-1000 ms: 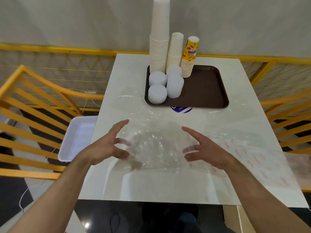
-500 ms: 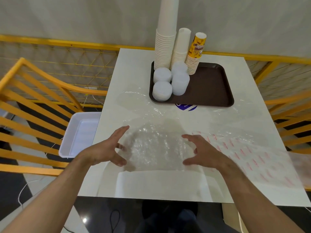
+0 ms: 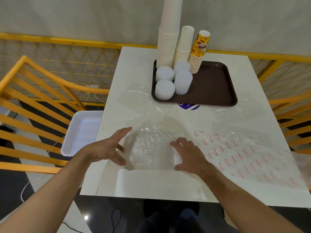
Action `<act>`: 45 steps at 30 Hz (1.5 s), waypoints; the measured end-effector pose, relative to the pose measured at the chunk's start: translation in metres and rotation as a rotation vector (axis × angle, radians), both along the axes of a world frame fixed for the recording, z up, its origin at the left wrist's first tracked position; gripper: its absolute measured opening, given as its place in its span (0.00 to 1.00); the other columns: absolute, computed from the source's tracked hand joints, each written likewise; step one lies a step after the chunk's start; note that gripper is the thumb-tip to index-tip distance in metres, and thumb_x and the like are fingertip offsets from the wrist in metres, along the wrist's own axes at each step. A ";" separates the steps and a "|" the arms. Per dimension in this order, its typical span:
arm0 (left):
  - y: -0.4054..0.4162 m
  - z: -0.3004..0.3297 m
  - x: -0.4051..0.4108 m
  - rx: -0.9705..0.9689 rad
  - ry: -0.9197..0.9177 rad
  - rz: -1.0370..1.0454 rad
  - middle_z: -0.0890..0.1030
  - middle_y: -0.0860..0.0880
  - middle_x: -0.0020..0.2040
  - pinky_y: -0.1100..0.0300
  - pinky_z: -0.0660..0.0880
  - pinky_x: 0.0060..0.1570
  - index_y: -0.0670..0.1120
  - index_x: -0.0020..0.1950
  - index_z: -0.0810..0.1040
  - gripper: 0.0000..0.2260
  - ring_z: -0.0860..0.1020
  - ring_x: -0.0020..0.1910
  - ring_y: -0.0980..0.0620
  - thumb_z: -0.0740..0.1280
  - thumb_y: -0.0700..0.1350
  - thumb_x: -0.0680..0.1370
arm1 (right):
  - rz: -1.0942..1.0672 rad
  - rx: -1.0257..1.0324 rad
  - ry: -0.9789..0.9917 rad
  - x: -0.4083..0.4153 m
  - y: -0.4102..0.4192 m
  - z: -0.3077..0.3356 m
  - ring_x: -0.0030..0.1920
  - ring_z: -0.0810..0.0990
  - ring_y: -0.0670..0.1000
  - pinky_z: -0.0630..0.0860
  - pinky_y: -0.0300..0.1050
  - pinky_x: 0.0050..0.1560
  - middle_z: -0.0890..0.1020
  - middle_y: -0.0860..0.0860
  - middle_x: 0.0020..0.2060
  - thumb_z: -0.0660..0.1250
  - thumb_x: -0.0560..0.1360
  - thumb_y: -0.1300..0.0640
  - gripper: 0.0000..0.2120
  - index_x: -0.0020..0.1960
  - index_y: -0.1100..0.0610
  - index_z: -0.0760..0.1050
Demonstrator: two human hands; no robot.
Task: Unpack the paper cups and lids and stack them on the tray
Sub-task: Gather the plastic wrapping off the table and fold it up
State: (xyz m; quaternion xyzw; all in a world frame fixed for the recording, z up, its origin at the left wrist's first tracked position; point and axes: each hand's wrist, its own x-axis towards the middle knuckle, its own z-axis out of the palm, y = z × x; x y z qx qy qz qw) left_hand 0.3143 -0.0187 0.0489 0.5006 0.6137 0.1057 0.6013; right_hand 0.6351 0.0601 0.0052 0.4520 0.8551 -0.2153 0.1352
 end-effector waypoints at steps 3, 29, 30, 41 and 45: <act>-0.001 0.002 -0.010 -0.012 0.080 -0.053 0.55 0.64 0.72 0.56 0.82 0.53 0.69 0.76 0.53 0.53 0.77 0.59 0.49 0.80 0.35 0.66 | 0.011 0.012 -0.013 -0.001 -0.001 0.001 0.69 0.66 0.53 0.67 0.50 0.66 0.59 0.48 0.75 0.78 0.67 0.44 0.46 0.78 0.45 0.57; 0.010 -0.024 0.101 0.453 0.790 -0.047 0.48 0.53 0.79 0.45 0.51 0.71 0.58 0.79 0.51 0.43 0.49 0.78 0.51 0.72 0.60 0.70 | -0.076 0.017 0.041 -0.026 0.070 0.030 0.51 0.77 0.48 0.56 0.50 0.52 0.81 0.41 0.45 0.69 0.76 0.56 0.05 0.47 0.46 0.76; 0.014 -0.020 0.098 0.485 0.754 -0.007 0.50 0.53 0.79 0.46 0.50 0.71 0.58 0.79 0.53 0.42 0.49 0.78 0.53 0.71 0.60 0.71 | -0.034 -0.005 0.068 -0.026 0.073 0.038 0.50 0.77 0.47 0.56 0.49 0.52 0.81 0.41 0.45 0.70 0.75 0.55 0.05 0.47 0.46 0.77; 0.058 0.060 0.100 0.311 0.055 0.068 0.86 0.51 0.43 0.66 0.75 0.39 0.45 0.48 0.85 0.04 0.85 0.39 0.52 0.71 0.43 0.78 | 0.114 -0.197 0.422 -0.029 0.105 0.190 0.40 0.84 0.41 0.78 0.39 0.43 0.86 0.40 0.37 0.80 0.70 0.55 0.07 0.45 0.48 0.84; 0.057 0.089 0.110 0.260 -0.135 0.157 0.86 0.46 0.46 0.59 0.72 0.37 0.43 0.53 0.81 0.06 0.83 0.37 0.47 0.70 0.42 0.78 | 0.026 -0.271 0.649 -0.026 0.113 0.210 0.45 0.85 0.49 0.80 0.48 0.56 0.88 0.49 0.43 0.78 0.71 0.60 0.06 0.48 0.55 0.86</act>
